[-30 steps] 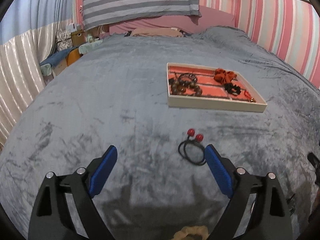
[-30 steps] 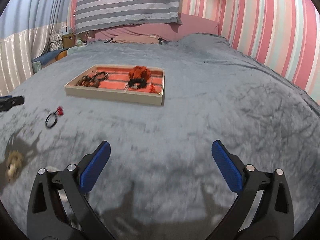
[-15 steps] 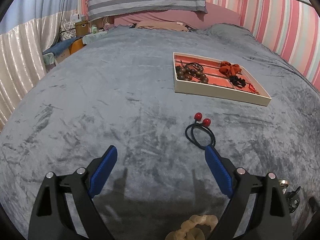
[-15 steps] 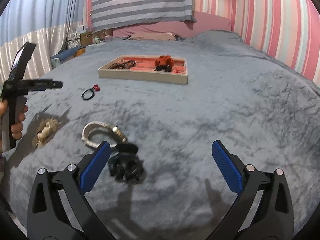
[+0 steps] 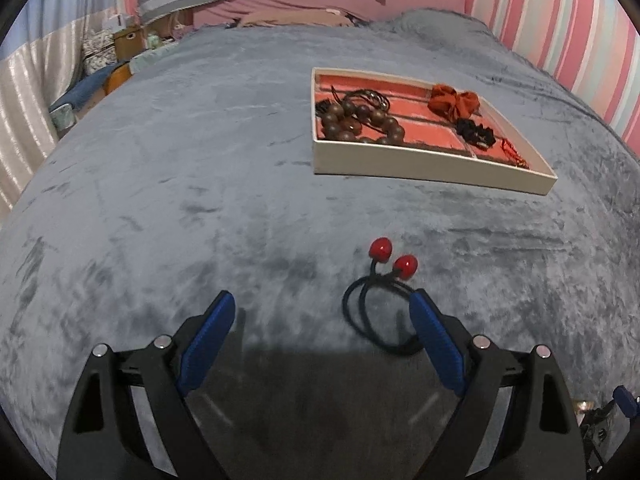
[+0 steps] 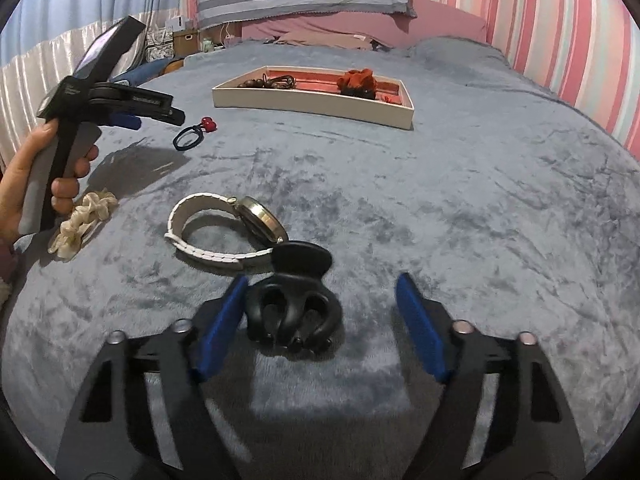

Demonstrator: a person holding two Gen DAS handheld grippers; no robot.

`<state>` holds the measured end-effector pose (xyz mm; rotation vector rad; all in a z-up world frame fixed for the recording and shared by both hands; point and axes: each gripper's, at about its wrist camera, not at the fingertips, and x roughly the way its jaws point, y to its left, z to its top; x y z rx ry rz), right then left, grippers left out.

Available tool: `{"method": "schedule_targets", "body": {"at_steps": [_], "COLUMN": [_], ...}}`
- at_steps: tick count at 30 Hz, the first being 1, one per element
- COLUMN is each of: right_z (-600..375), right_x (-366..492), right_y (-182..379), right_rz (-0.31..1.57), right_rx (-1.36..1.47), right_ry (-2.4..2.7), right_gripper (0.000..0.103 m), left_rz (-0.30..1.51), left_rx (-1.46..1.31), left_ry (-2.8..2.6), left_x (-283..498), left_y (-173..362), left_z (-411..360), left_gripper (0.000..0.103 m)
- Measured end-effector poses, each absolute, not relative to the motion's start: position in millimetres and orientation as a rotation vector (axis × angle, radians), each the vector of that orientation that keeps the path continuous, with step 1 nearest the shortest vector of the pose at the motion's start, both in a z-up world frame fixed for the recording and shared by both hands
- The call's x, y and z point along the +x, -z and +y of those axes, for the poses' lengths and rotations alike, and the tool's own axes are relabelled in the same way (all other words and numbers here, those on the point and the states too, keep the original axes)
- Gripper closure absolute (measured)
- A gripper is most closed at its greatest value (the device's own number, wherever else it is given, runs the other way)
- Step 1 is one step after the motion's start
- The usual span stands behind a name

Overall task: Organize jewelry
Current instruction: 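Grasp the black hair tie with red balls with left tool while right tool grasps black claw clip, then carry both items to the tray and open both tools to release them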

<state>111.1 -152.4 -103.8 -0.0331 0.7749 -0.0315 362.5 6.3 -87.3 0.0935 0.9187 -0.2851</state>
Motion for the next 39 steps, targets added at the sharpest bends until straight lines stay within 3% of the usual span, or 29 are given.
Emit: {"method": "schedule_targets", "body": {"at_steps": [4, 5, 6, 13, 17, 22, 27, 39], "right_z": [-150, -150, -149, -159, -171, -184, -194, -217], "right_x": [114, 114, 114, 116, 121, 136, 156, 231], "right_y": [103, 101, 101, 92, 80, 77, 74, 50], "right_rz": [0.773, 0.770, 0.766, 0.750, 0.718, 0.705, 0.689, 0.616], "right_rx": [-0.039, -0.042, -0.045, -0.034, -0.028, -0.022, -0.017, -0.007], "right_ry": [0.009, 0.008, 0.009, 0.013, 0.037, 0.051, 0.061, 0.081], "right_gripper": [0.055, 0.057, 0.057, 0.057, 0.057, 0.057, 0.057, 0.058], "left_rz": [0.930, 0.933, 0.946, 0.947, 0.943, 0.924, 0.916, 0.810], "left_rx": [0.124, 0.131, 0.150, 0.178, 0.183, 0.215, 0.205, 0.195], "left_ry": [0.296, 0.301, 0.307, 0.325, 0.347, 0.322, 0.326, 0.333], "left_x": [371, 371, 373, 376, 377, 374, 374, 366], "left_y": [95, 97, 102, 106, 106, 105, 104, 74], "left_z": [-3, -6, -11, -18, -22, -26, -19, -21], "left_gripper": [0.018, 0.026, 0.035, 0.049, 0.074, 0.093, 0.099, 0.099]}}
